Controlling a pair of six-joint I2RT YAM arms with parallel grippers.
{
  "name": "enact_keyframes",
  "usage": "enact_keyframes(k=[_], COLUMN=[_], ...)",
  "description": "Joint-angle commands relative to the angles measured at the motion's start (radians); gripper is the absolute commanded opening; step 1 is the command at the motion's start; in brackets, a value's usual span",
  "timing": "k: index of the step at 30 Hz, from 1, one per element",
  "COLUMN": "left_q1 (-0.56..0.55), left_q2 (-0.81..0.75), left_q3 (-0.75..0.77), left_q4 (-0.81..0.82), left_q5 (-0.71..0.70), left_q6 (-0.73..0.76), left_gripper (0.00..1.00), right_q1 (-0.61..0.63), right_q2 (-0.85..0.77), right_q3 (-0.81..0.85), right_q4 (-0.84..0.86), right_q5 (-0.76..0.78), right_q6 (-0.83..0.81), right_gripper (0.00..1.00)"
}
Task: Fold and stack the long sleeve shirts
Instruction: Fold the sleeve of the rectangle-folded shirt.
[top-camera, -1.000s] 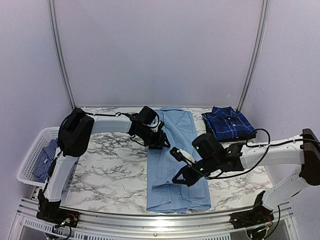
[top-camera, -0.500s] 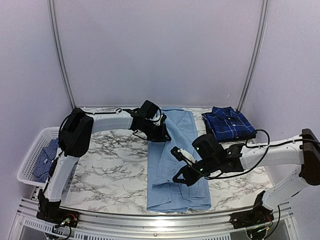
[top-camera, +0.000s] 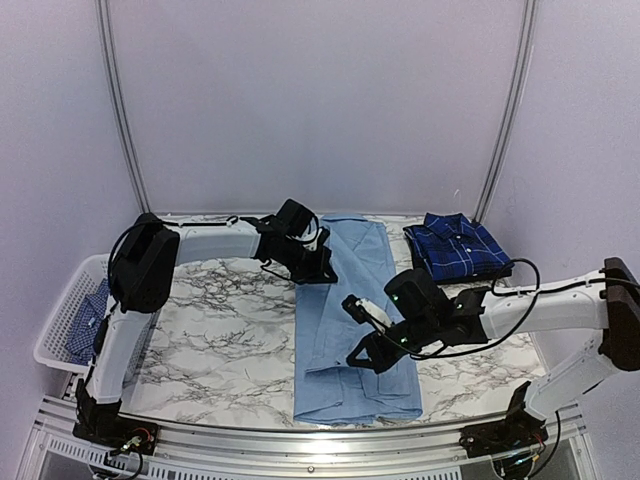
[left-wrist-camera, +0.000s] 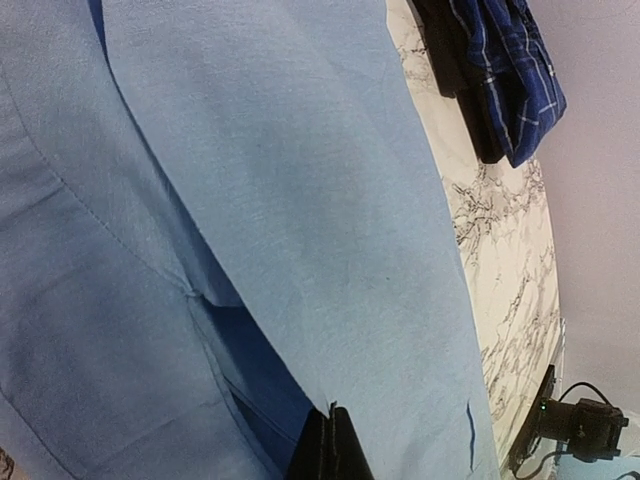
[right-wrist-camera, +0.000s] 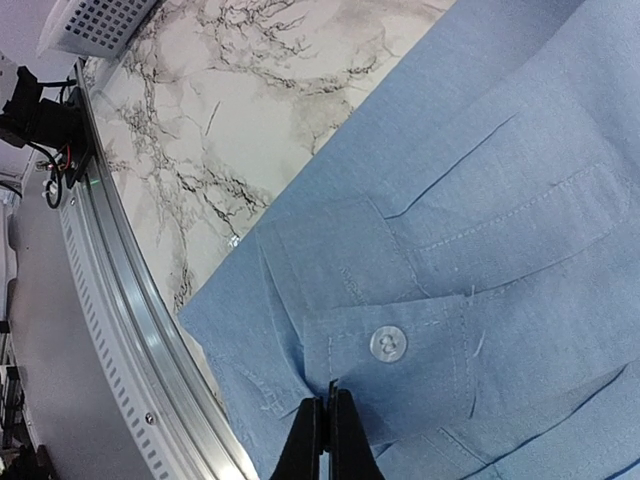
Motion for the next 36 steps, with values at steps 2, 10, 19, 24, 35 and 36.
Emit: enact_keyframes(k=[2, 10, 19, 24, 35, 36], left_q1=[0.000, 0.011, 0.027, 0.037, 0.031, 0.029], left_q2=[-0.121, -0.140, -0.112, -0.090, -0.120, -0.118], left_q3=[-0.067, -0.147, -0.189, -0.179, -0.231, -0.231], left_q4=[0.061, 0.067, 0.067, 0.067, 0.068, 0.067], left_q5=[-0.009, -0.052, -0.089, -0.102, -0.090, -0.088], left_q6=[-0.011, -0.033, -0.038, -0.036, -0.036, -0.037], left_gripper=[0.00, 0.00, 0.00, 0.00, 0.00, 0.00], right_q1=[0.001, 0.001, 0.002, 0.003, 0.006, 0.007], right_q2=[-0.041, -0.091, -0.082, -0.072, -0.071, -0.068], right_q3=[0.002, -0.019, -0.080, -0.089, -0.120, -0.121], right_q4=[-0.027, -0.039, 0.029, 0.063, 0.055, 0.056], right_q5=[-0.014, -0.083, -0.114, -0.120, -0.121, -0.121], right_q6=[-0.002, -0.004, 0.027, 0.039, 0.037, 0.037], right_gripper=[0.00, 0.00, 0.00, 0.00, 0.00, 0.00])
